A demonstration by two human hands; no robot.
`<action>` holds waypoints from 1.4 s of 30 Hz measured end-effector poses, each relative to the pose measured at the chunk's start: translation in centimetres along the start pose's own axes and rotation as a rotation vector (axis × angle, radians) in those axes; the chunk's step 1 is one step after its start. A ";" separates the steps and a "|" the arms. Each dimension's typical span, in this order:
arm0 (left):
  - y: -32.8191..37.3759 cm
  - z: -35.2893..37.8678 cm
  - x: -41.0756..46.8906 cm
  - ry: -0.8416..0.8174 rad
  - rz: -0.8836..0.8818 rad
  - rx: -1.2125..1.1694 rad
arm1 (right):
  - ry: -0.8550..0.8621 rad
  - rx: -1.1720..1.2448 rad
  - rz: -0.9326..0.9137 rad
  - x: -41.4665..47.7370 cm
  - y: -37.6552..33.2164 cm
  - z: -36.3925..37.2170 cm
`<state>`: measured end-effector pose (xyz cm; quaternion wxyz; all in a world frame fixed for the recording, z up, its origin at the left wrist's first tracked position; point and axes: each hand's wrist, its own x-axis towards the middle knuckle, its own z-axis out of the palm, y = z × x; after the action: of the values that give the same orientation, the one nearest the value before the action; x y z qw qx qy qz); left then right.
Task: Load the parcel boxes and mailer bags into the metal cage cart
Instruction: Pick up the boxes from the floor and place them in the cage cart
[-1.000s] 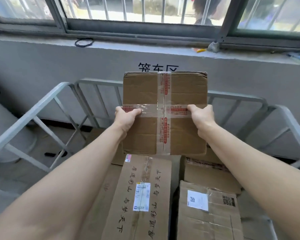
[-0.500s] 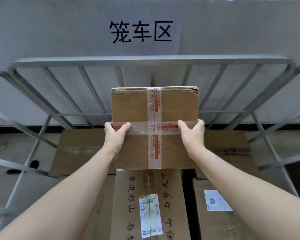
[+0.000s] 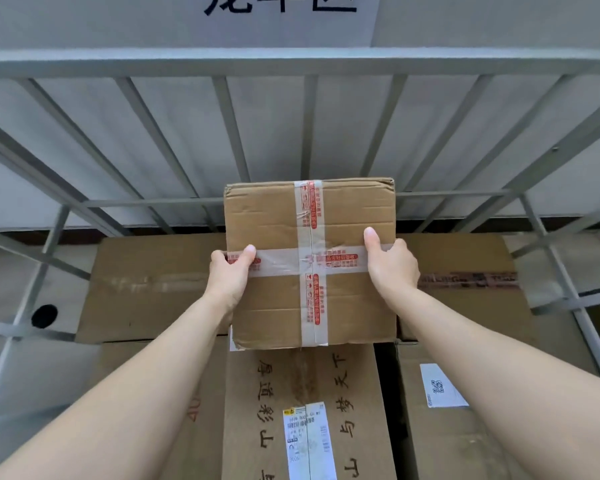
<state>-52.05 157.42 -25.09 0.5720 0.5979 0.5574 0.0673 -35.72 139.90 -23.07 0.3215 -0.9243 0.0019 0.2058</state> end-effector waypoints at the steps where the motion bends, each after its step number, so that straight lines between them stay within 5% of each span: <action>1: -0.2 0.0 -0.1 -0.002 -0.007 0.000 | -0.005 -0.018 0.004 -0.1 0.2 -0.1; 16: -1.2 3.1 6.2 -0.015 -0.079 0.025 | -0.146 0.138 0.071 5.3 1.3 4.1; 32: -10.9 7.4 15.3 -0.095 -0.228 0.003 | -0.327 0.248 0.194 11.4 7.5 12.4; 42: -11.6 8.1 12.7 -0.129 -0.261 0.076 | -0.503 0.167 0.206 9.8 9.5 13.6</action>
<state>-48.36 158.74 -43.70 0.5875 0.5448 0.5946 -0.0671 -33.21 141.66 -42.06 0.3644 -0.8092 0.0332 0.4596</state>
